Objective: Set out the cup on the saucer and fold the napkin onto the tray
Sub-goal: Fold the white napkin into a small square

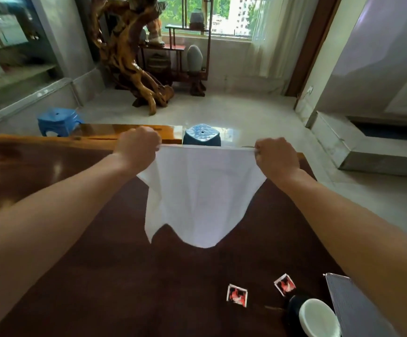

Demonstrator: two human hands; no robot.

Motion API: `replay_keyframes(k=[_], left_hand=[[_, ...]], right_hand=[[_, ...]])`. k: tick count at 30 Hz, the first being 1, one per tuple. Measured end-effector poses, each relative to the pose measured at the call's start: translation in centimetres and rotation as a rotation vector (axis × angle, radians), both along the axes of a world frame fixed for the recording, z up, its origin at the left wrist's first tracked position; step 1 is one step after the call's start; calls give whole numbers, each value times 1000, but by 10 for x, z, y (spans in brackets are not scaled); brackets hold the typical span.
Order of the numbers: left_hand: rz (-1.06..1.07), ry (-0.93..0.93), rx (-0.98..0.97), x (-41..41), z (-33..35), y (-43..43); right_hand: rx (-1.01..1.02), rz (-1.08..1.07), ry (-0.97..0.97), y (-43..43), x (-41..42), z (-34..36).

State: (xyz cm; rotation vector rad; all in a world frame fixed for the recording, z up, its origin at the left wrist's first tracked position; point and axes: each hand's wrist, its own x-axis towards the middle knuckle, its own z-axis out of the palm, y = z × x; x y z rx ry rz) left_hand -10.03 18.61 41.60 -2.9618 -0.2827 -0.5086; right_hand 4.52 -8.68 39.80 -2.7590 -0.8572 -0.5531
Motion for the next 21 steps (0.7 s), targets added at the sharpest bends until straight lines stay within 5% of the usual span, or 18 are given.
replay_keyframes(k=[5, 9, 14, 21], left_hand=[[-28, -297, 85, 14, 43, 11], [-28, -359, 78, -1, 36, 28], [-118, -194, 39, -53, -42, 43], [-24, 348, -187, -142, -207, 11]], right_hand=[[231, 18, -303, -10, 16, 38], [287, 34, -308, -28, 13, 25], [177, 10, -131, -53, -17, -57], [-172, -19, 335, -82, -96, -215]])
